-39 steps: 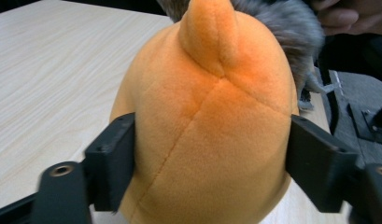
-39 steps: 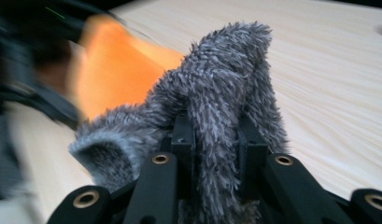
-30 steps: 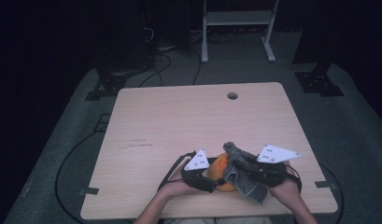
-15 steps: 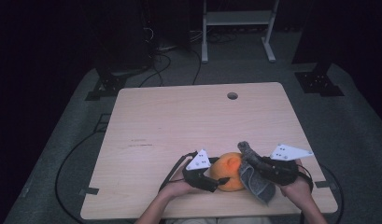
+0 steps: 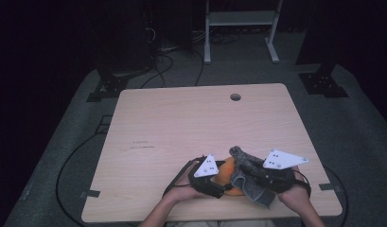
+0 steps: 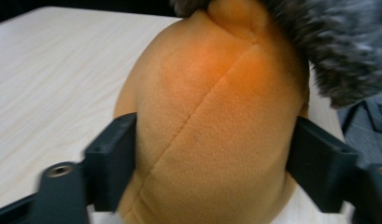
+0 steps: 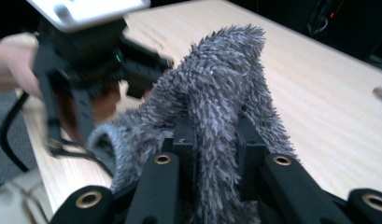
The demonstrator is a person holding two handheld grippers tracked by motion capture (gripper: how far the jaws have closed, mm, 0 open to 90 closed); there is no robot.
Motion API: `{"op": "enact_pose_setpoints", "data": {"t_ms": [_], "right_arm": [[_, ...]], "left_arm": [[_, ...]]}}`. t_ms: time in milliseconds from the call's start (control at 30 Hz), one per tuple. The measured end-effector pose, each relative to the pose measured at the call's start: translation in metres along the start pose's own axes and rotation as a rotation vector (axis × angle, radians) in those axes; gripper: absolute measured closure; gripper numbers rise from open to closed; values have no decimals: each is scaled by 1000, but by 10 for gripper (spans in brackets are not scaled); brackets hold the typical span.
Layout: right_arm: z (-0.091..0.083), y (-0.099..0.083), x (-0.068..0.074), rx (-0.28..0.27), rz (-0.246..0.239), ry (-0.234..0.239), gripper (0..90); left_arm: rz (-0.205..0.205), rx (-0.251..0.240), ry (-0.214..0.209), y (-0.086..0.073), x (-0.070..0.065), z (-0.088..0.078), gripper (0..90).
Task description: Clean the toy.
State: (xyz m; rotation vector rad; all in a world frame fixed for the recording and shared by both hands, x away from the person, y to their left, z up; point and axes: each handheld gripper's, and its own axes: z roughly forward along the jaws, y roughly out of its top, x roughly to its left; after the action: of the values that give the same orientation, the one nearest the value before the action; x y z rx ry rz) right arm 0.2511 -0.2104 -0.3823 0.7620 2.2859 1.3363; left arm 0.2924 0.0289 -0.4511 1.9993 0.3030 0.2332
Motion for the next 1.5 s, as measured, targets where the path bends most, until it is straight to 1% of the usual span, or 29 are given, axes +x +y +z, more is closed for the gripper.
{"op": "enact_pose_setpoints", "data": {"t_ms": [33, 100, 167, 200, 267, 333, 367, 433, 500, 533, 567, 700, 733, 800, 867, 900, 967, 1033, 1067, 1133, 1167, 1200, 1233, 1267, 1300, 1333, 1400, 1467, 1500], "right_arm": [[-3, 4, 3, -16, -9, 4, 738], [-5, 8, 6, -28, -25, 14, 737], [-1, 7, 7, -4, -51, -3, 738], [1, 4, 4, 7, -51, -13, 739], [1, -6, -6, -2, 0, -1, 739], [0, -10, -8, 2, 7, -1, 740], [0, -10, -8, 6, 1, 0, 740], [2, -10, -6, 13, -5, 0, 741], [3, -9, -4, 20, -12, 1, 742], [4, -9, -3, 23, -17, -1, 742], [4, -9, -3, 24, -21, -4, 742], [0, -8, -7, 23, -2, -19, 740], [-1, -6, -6, 16, -5, -18, 740], [-5, 2, 0, -9, -16, 4, 740], [-2, 3, 4, 2, -47, -2, 739], [-1, 1, 4, 2, -50, -1, 738], [0, -7, -5, -14, -5, 17, 738], [1, -21, -23, -24, 73, 32, 737], [0, -27, -31, -22, 108, 27, 738], [-6, -33, -40, 22, 127, -50, 741], [-10, -32, -42, 6, 150, -45, 741], [-13, -31, -41, -7, 157, -32, 740], [-14, -29, -39, -14, 151, -1, 738], [-12, -27, -35, -10, 131, 12, 738], [-8, -26, -32, 1, 110, 10, 738], [-4, -26, -29, 12, 99, 13, 739], [-1, -27, -26, 12, 103, 23, 739], [-1, -26, -24, 10, 86, 25, 738], [-1, -26, -22, 9, 78, 28, 737]], "left_arm": [[-7, -5, -2, -1, 0, 0, 269], [-10, -13, -6, -2, -1, 2, 281], [-2, -5, -9, -1, -1, 1, 280], [0, -3, -12, -1, -1, 1, 282], [0, -4, -19, -1, -1, 1, 288], [11, -2, -20, -1, -3, 2, 282], [10, 3, -20, 0, -3, 2, 255], [-4, 20, -16, 2, -1, 1, 166], [-8, 27, -12, 1, 0, 2, 129], [-2, 20, -16, 1, 0, 2, 148], [10, 15, -17, 0, 0, 2, 193], [-14, -9, -7, -2, -2, 6, 286], [-20, -14, -3, -2, -2, 7, 294], [-23, -9, -7, -3, -1, 6, 300], [-22, -3, -12, -3, 0, 5, 300], [-19, 0, -13, -3, 0, 4, 300], [-18, 1, -13, -3, -1, 4, 299], [-29, -5, -17, -3, 0, 4, 297], [-29, -1, -19, -3, 1, 3, 297], [-29, -4, -26, -4, 2, 2, 296], [-28, -5, -28, -4, 3, 2, 296], [-29, -4, -31, -4, 3, 2, 296], [-30, -4, -32, -4, 4, 2, 294], [-27, -5, -35, -4, 4, 2, 283], [-23, -5, -35, -3, 4, 1, 248], [-28, -3, -34, -2, 5, 0, 180], [-37, 14, -22, -1, 7, 0, 79], [-39, 28, -38, -2, 7, 4, 60], [-25, 29, -40, -3, 6, 5, 75]]}}
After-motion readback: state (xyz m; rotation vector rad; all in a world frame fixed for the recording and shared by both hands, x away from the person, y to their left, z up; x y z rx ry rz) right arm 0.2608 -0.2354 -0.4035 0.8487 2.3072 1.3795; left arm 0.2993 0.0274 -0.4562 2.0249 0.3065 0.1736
